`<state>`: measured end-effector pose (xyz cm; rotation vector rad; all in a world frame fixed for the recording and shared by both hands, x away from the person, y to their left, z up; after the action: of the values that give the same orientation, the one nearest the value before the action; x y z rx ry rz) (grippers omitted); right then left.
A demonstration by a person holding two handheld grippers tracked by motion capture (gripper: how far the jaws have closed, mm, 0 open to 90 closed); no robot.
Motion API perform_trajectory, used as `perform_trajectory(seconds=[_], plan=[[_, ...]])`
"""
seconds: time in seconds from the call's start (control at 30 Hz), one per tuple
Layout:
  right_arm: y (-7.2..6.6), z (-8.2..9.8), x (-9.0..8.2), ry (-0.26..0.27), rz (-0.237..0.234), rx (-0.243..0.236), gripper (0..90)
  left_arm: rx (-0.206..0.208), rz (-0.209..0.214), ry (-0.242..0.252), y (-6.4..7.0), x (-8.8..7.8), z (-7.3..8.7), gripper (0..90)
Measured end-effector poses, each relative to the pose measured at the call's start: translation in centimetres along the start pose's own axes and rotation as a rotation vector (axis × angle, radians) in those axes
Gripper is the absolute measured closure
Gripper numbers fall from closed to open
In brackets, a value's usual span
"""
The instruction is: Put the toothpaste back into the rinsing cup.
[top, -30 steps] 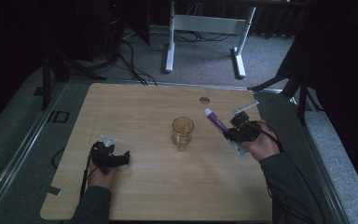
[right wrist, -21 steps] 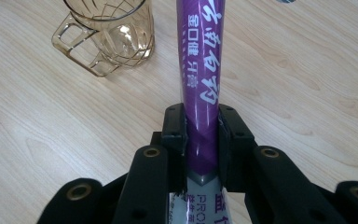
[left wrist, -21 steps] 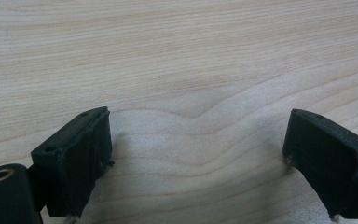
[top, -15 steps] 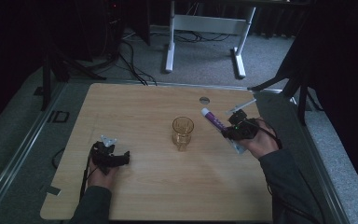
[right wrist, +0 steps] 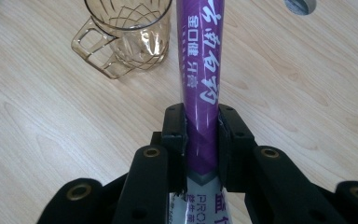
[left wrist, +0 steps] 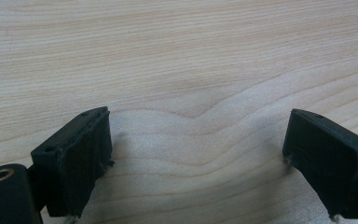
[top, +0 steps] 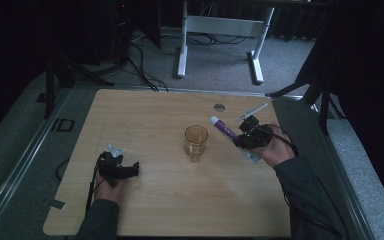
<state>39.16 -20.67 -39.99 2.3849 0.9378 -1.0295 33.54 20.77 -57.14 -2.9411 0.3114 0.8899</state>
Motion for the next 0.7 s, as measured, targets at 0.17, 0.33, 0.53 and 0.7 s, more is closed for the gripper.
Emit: perform_trajectory(seconds=[0.17,0.33,0.53,0.7], plan=[[-0.4,-0.6,0.2,-0.012,-0.006,-0.021,75.4,0.001,0.0,-0.001,0.0,0.0,0.0,8.3],[-1.0,-1.3,0.6,-0.032,-0.015,-0.041,75.4,0.0,0.0,-0.001,0.0,0.0,0.0,8.2],[-1.6,-2.1,1.0,-0.061,-0.028,-0.066,75.4,0.0,0.0,-0.001,0.0,0.0,0.0,8.3],[-1.9,-2.5,1.4,-0.079,-0.034,-0.075,75.4,0.0,0.0,0.0,0.0,0.0,0.0,8.3]])
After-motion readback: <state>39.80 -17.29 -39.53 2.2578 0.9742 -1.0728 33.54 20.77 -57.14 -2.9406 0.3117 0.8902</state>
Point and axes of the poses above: each handheld gripper's, and its own axes: x roughly forward along the jaws, z roughly out of its underside, y roughly to its right, the point moved 1 cm from there along x, roughly forward along the jaws, and after that the axes turned 12 degrees about y, right-handed, at the moved point
